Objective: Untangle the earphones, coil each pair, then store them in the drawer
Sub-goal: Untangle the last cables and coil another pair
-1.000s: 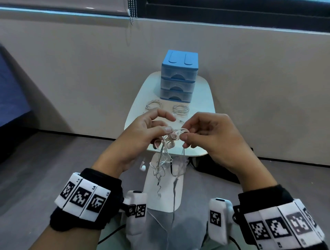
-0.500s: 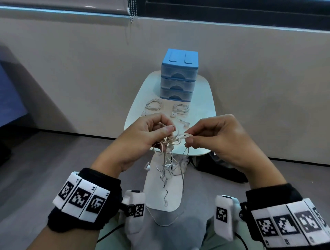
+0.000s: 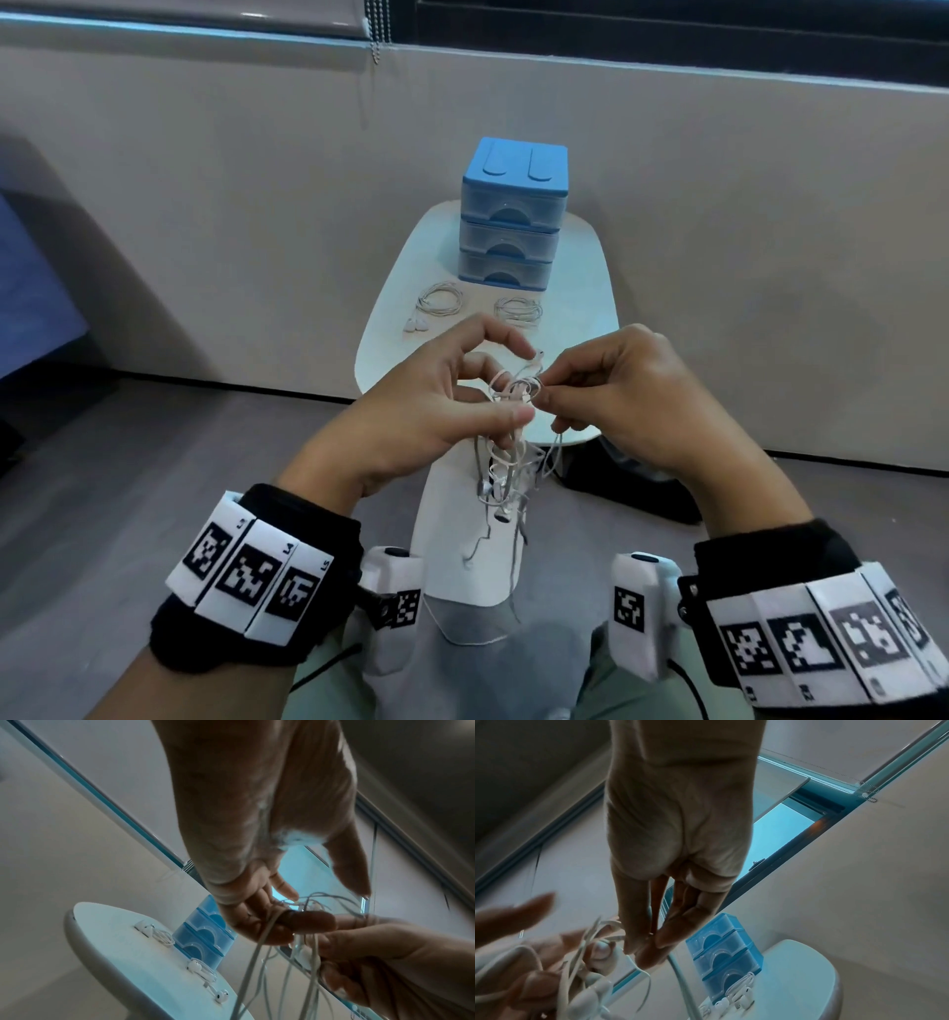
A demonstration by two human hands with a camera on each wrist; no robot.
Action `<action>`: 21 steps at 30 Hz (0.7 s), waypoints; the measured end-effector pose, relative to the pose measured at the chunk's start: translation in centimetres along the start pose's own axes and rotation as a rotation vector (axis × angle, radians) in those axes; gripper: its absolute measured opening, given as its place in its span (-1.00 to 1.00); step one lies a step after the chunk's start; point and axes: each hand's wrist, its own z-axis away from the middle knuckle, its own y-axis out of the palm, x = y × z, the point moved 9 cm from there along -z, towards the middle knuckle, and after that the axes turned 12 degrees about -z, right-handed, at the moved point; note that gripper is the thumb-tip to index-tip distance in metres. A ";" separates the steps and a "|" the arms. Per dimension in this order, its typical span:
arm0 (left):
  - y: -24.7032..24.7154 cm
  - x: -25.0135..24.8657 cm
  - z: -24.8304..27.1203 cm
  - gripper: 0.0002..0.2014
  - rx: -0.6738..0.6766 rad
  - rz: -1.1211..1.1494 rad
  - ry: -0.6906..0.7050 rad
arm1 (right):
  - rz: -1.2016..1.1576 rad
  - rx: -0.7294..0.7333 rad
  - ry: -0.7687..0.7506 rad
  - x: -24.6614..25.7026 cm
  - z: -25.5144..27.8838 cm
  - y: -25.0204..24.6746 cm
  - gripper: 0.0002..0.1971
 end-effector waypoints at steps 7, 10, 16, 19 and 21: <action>-0.8 0.5 0.5 -0.87 -0.084 0.052 -0.037 | -0.017 0.014 -0.013 -0.4 0.4 -0.5 -0.90; -0.9 0.5 0.5 -0.90 -0.108 0.055 -0.048 | -0.088 0.007 -0.007 -0.4 0.5 -0.6 -0.94; -0.4 0.5 -0.1 -0.85 -0.145 0.132 -0.062 | -0.107 -0.106 -0.029 -0.6 0.0 -0.5 -0.78; -0.8 1.1 -0.1 -0.83 -0.227 0.190 -0.083 | -0.132 -0.153 -0.064 -0.1 0.3 -0.9 -0.90; -1.0 1.5 0.0 -0.79 -0.272 0.214 -0.098 | -0.145 -0.125 -0.059 0.0 0.5 -0.2 -0.92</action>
